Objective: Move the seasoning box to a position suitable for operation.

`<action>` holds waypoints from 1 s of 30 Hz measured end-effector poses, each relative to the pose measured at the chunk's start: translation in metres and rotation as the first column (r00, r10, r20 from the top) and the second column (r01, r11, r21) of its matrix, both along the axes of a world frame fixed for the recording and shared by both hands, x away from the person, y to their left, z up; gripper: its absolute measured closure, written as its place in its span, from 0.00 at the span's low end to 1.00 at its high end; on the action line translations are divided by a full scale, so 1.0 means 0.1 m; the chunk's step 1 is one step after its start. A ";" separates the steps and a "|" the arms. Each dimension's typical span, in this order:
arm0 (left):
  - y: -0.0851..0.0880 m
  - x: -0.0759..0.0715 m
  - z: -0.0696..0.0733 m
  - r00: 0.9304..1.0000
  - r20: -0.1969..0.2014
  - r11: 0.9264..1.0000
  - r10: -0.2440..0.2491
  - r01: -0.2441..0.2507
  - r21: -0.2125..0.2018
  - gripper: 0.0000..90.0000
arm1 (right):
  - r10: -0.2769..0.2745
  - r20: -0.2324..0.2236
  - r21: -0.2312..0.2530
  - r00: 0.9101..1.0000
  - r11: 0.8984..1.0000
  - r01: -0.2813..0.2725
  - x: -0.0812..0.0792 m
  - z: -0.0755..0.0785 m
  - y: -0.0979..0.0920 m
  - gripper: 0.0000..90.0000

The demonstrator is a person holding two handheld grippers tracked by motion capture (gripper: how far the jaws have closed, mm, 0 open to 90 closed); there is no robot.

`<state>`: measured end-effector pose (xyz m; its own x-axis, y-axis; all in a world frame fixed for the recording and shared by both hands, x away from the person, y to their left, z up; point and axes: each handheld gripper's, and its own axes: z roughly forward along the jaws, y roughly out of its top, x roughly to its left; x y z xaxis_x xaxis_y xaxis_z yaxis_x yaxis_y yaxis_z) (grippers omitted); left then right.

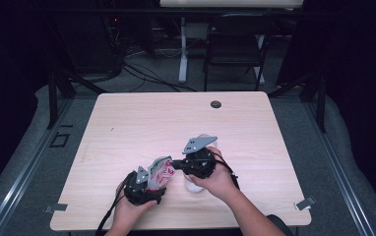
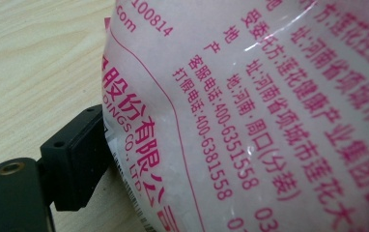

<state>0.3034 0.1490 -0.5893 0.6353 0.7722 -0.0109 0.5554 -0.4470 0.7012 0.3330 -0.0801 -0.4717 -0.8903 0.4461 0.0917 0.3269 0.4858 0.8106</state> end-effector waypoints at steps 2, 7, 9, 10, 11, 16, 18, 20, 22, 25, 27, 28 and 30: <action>0.00 0.00 0.00 1.000 -0.001 1.000 -0.003 0.003 -0.004 0.15 | -0.001 0.001 0.000 1.000 1.000 0.001 0.00 0.00 0.00 1.00; 0.01 -0.01 0.01 1.000 0.012 1.000 0.001 -0.001 -0.014 0.26 | 0.000 0.003 0.002 1.000 1.000 0.000 0.00 0.00 0.00 1.00; 0.01 -0.01 0.01 1.000 0.009 1.000 -0.001 0.001 -0.015 0.26 | -0.001 0.003 0.001 1.000 1.000 0.001 -0.01 0.00 0.00 1.00; 0.01 -0.01 0.01 1.000 0.011 1.000 0.001 -0.001 -0.015 0.27 | -0.003 0.002 0.003 1.000 1.000 0.003 -0.01 0.00 0.00 1.00; 0.01 -0.01 0.01 1.000 0.011 1.000 0.001 -0.001 -0.019 0.28 | -0.001 0.002 0.001 1.000 1.000 0.001 -0.01 0.00 0.00 1.00; 0.03 0.00 0.01 1.000 0.020 1.000 0.009 -0.009 -0.020 0.33 | -0.002 0.003 0.005 1.000 1.000 0.002 -0.01 0.00 0.00 1.00; 0.02 0.00 0.01 1.000 0.023 1.000 0.010 -0.009 -0.020 0.33 | -0.001 0.004 0.002 1.000 1.000 0.001 -0.01 0.00 0.00 1.00; 0.03 -0.01 0.01 1.000 0.023 1.000 0.013 -0.012 -0.019 0.34 | -0.002 0.003 0.003 1.000 1.000 0.002 -0.01 0.00 0.00 1.00; 0.03 -0.01 0.01 1.000 0.017 1.000 0.012 -0.012 -0.025 0.36 | -0.001 0.004 0.002 1.000 1.000 0.001 -0.02 0.00 0.00 1.00; 0.04 -0.01 0.01 1.000 0.021 0.999 0.021 -0.021 -0.030 0.40 | -0.001 0.003 0.004 1.000 1.000 0.001 -0.02 0.00 0.00 1.00; 0.04 0.00 0.02 0.999 0.023 0.999 0.023 -0.023 -0.030 0.43 | -0.001 0.003 0.003 1.000 1.000 0.001 -0.01 0.00 0.00 1.00; 0.04 0.00 0.02 0.999 0.024 0.999 0.024 -0.024 -0.030 0.44 | -0.002 0.003 0.004 1.000 1.000 0.002 -0.01 0.00 0.00 1.00; 0.04 0.00 0.02 0.999 0.024 0.999 0.026 -0.025 -0.032 0.45 | -0.002 0.003 0.000 1.000 1.000 0.002 -0.01 0.00 0.00 1.00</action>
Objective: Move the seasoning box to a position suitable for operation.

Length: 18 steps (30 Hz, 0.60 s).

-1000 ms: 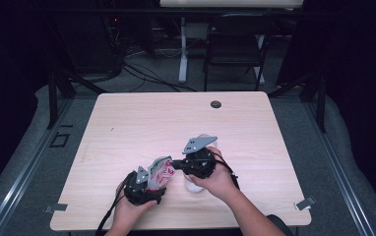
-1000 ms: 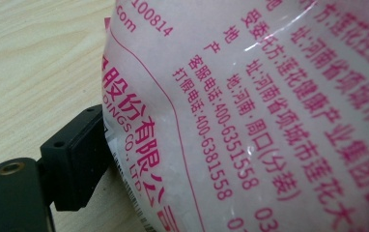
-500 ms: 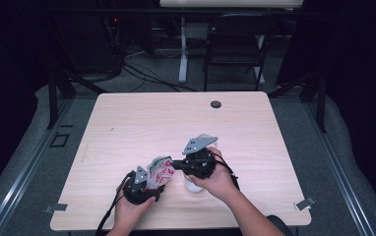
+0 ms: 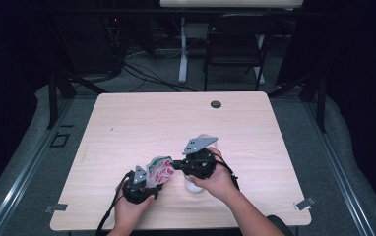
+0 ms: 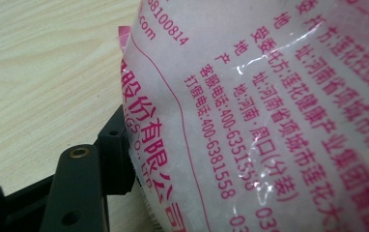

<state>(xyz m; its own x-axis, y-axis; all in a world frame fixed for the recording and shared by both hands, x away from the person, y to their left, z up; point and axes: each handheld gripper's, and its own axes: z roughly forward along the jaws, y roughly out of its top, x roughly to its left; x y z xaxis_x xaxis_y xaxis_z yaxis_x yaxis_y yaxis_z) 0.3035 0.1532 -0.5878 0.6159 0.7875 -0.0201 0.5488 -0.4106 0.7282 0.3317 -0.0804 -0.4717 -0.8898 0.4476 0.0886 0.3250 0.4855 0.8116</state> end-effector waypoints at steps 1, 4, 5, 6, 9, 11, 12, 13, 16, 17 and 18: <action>0.00 0.00 0.00 1.000 0.001 1.000 -0.003 0.003 0.003 0.45 | 0.000 0.000 0.000 1.000 1.000 0.000 0.00 0.00 0.00 1.00; 0.01 0.00 0.00 1.000 0.003 1.000 -0.004 0.004 0.001 0.47 | 0.002 0.000 0.001 1.000 1.000 -0.002 0.00 0.00 0.00 1.00; 0.01 0.00 0.00 1.000 0.006 1.000 -0.003 0.003 0.002 0.48 | 0.002 -0.001 0.001 1.000 1.000 -0.002 0.00 0.00 0.00 1.00; 0.01 -0.01 0.00 1.000 0.007 1.000 -0.002 0.002 0.002 0.49 | 0.003 0.000 0.001 1.000 1.000 -0.003 0.00 0.00 0.00 1.00; 0.01 0.00 0.00 1.000 0.006 1.000 -0.003 0.003 -0.001 0.52 | 0.004 -0.001 -0.002 1.000 1.000 -0.004 -0.01 0.00 0.01 1.00; 0.01 0.00 0.00 1.000 0.006 1.000 -0.003 0.003 -0.005 0.53 | 0.005 -0.002 -0.001 1.000 1.000 -0.005 -0.01 0.00 0.01 1.00; 0.01 0.00 0.00 1.000 0.006 1.000 -0.001 0.001 -0.006 0.53 | 0.006 -0.002 -0.003 1.000 1.000 -0.006 -0.01 0.00 0.01 1.00; 0.01 0.00 0.00 1.000 0.007 1.000 -0.001 0.001 -0.006 0.54 | 0.007 -0.001 -0.005 1.000 1.000 -0.007 -0.01 0.00 0.01 1.00; 0.02 0.00 0.01 1.000 0.014 1.000 -0.006 0.006 0.000 0.56 | 0.006 -0.004 -0.003 1.000 1.000 -0.006 -0.01 0.00 0.01 1.00; 0.02 0.00 0.01 1.000 0.017 1.000 -0.008 0.008 -0.003 0.57 | 0.004 -0.004 -0.001 1.000 1.000 -0.004 0.00 0.00 0.01 1.00; 0.03 -0.01 0.01 1.000 0.021 1.000 -0.009 0.009 -0.005 0.58 | 0.003 -0.006 0.004 1.000 1.000 -0.003 0.00 -0.01 0.01 1.00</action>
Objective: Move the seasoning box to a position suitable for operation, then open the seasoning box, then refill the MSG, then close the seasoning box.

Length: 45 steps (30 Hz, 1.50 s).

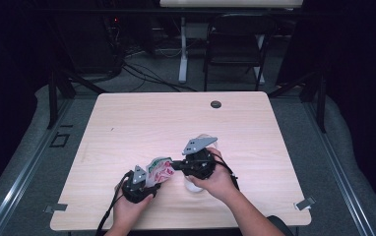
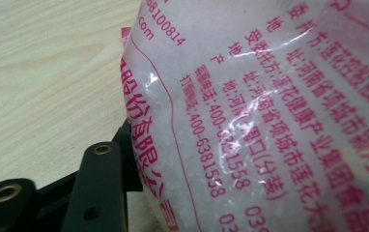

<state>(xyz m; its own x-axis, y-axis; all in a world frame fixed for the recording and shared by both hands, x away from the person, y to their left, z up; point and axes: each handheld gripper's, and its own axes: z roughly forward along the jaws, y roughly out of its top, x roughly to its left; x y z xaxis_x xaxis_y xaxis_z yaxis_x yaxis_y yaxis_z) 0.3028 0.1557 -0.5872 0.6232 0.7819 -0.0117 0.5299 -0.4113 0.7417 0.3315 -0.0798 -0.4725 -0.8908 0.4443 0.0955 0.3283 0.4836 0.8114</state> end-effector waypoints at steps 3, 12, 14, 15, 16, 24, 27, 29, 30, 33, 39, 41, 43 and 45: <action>0.01 -0.01 0.01 1.000 0.011 1.000 0.000 0.000 0.001 0.62 | 0.002 0.000 0.002 1.000 1.000 -0.002 0.00 0.01 -0.01 1.00; -0.03 -0.01 0.08 1.000 0.005 0.999 -0.028 0.028 0.039 0.67 | 0.005 -0.016 0.028 1.000 1.000 -0.005 0.00 0.03 -0.05 0.93; -0.03 -0.01 0.08 1.000 0.003 0.999 -0.028 0.028 0.038 0.67 | 0.003 -0.017 0.028 1.000 1.000 -0.003 0.00 0.03 -0.05 0.90; -0.02 -0.01 0.09 1.000 0.001 0.999 -0.029 0.029 0.041 0.67 | 0.004 -0.017 0.026 1.000 1.000 -0.003 0.00 0.04 -0.05 0.88; -0.02 0.00 0.09 1.000 0.004 0.999 -0.028 0.027 0.046 0.67 | 0.003 -0.015 0.025 1.000 1.000 -0.003 0.00 0.04 -0.04 0.87; 0.00 0.00 0.21 0.999 0.047 0.997 -0.018 0.015 0.081 0.68 | -0.014 0.013 0.048 1.000 0.999 0.014 -0.05 0.09 -0.10 0.79; 0.02 0.01 0.25 0.998 0.058 0.996 -0.014 0.009 0.089 0.68 | -0.016 0.027 0.055 1.000 0.998 0.014 -0.08 0.12 -0.14 0.73; 0.03 0.02 0.28 0.998 0.065 0.995 -0.013 0.007 0.097 0.68 | -0.027 0.039 0.052 0.999 0.998 0.025 -0.09 0.13 -0.16 0.71; 0.03 0.02 0.28 0.998 0.067 0.995 -0.010 0.004 0.101 0.68 | -0.030 0.045 0.055 0.999 0.998 0.028 -0.09 0.14 -0.17 0.70; 0.04 0.04 0.32 0.996 0.083 0.994 -0.008 -0.001 0.114 0.68 | -0.043 0.049 0.070 0.998 0.997 0.039 -0.09 0.16 -0.20 0.63; 0.07 0.06 0.38 0.993 0.114 0.991 0.004 -0.019 0.132 0.68 | -0.066 0.093 0.079 0.993 0.995 0.059 -0.09 0.17 -0.22 0.55; 0.07 0.07 0.41 0.992 0.122 0.991 0.009 -0.026 0.135 0.68 | -0.063 0.100 0.063 0.993 0.996 0.057 -0.10 0.17 -0.23 0.53; 0.07 0.07 0.44 0.989 0.145 0.988 0.012 -0.034 0.153 0.68 | -0.061 0.091 0.070 0.994 0.996 0.054 -0.11 0.17 -0.23 0.53; 0.07 0.06 0.46 0.988 0.152 0.984 0.006 -0.033 0.176 0.68 | -0.062 0.100 0.074 0.993 0.996 0.054 -0.12 0.18 -0.24 0.53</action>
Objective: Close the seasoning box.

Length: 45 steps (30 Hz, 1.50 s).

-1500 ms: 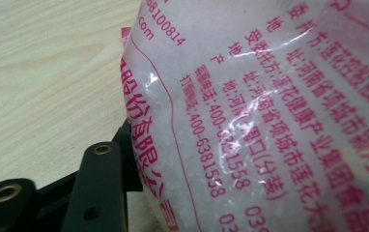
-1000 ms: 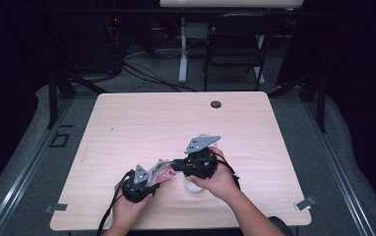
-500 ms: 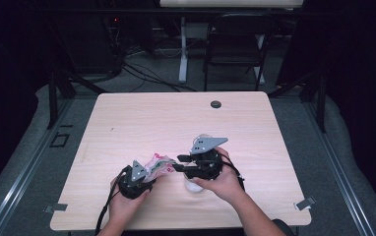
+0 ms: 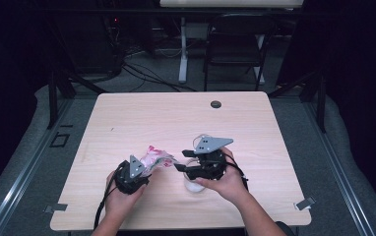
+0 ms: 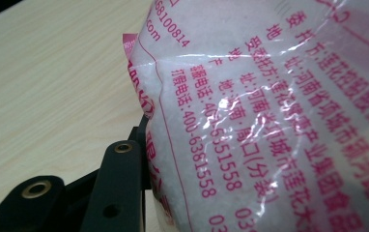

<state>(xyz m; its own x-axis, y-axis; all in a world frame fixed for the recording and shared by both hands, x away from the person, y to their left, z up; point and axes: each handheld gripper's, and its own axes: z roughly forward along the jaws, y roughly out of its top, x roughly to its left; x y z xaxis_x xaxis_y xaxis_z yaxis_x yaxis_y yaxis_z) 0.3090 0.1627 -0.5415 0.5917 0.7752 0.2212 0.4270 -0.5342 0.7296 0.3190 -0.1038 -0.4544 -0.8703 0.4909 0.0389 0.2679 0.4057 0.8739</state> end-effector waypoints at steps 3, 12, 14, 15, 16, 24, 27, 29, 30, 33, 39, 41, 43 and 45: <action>-0.01 -0.01 0.01 1.000 0.011 1.000 -0.006 0.006 0.015 0.68 | -0.003 0.024 -0.008 1.000 1.000 0.003 -0.01 0.02 0.00 0.50; -0.08 -0.05 -0.01 0.999 0.024 0.998 -0.034 0.032 0.052 0.68 | 0.027 0.065 -0.034 0.998 0.999 -0.025 -0.06 0.04 0.07 0.47; -0.11 -0.06 -0.01 0.999 0.027 0.997 -0.037 0.035 0.066 0.68 | 0.049 0.075 -0.048 0.996 0.998 -0.046 -0.08 0.04 0.10 0.47; -0.13 -0.06 -0.01 0.998 0.035 0.996 -0.045 0.043 0.074 0.68 | 0.054 0.079 -0.052 0.995 0.997 -0.050 -0.09 0.04 0.11 0.47; -0.14 -0.07 0.00 0.998 0.037 0.995 -0.053 0.049 0.081 0.68 | 0.063 0.084 -0.054 0.994 0.997 -0.059 -0.11 0.04 0.12 0.47; -0.17 -0.12 0.02 0.995 0.060 0.994 -0.078 0.073 0.085 0.68 | 0.103 0.084 -0.048 0.991 0.994 -0.099 -0.16 0.04 0.16 0.48; -0.18 -0.12 0.02 0.995 0.057 0.994 -0.082 0.077 0.083 0.68 | 0.118 0.093 -0.051 0.989 0.992 -0.114 -0.17 0.05 0.17 0.49; -0.18 -0.12 0.02 0.995 0.052 0.993 -0.086 0.081 0.086 0.68 | 0.127 0.097 -0.045 0.987 0.991 -0.123 -0.18 0.05 0.18 0.50; -0.18 -0.12 0.02 0.995 0.052 0.993 -0.087 0.082 0.085 0.68 | 0.131 0.097 -0.047 0.987 0.991 -0.127 -0.18 0.05 0.18 0.50; -0.17 -0.12 0.01 0.995 0.050 0.993 -0.086 0.081 0.083 0.68 | 0.144 0.106 -0.051 0.984 0.989 -0.140 -0.20 0.05 0.20 0.52; -0.16 -0.12 0.01 0.995 0.043 0.993 -0.086 0.082 0.082 0.68 | 0.157 0.105 -0.051 0.982 0.987 -0.153 -0.21 0.05 0.21 0.56; -0.16 -0.12 0.01 0.995 0.046 0.993 -0.084 0.081 0.081 0.68 | 0.153 0.116 -0.047 0.981 0.988 -0.148 -0.22 0.06 0.21 0.56; -0.16 -0.12 0.01 0.996 0.041 0.993 -0.083 0.080 0.086 0.68 | 0.156 0.126 -0.048 0.980 0.987 -0.151 -0.23 0.07 0.21 0.56; -0.15 -0.12 0.00 0.996 0.039 0.993 -0.082 0.078 0.084 0.68 | 0.162 0.134 -0.042 0.978 0.987 -0.158 -0.24 0.08 0.21 0.56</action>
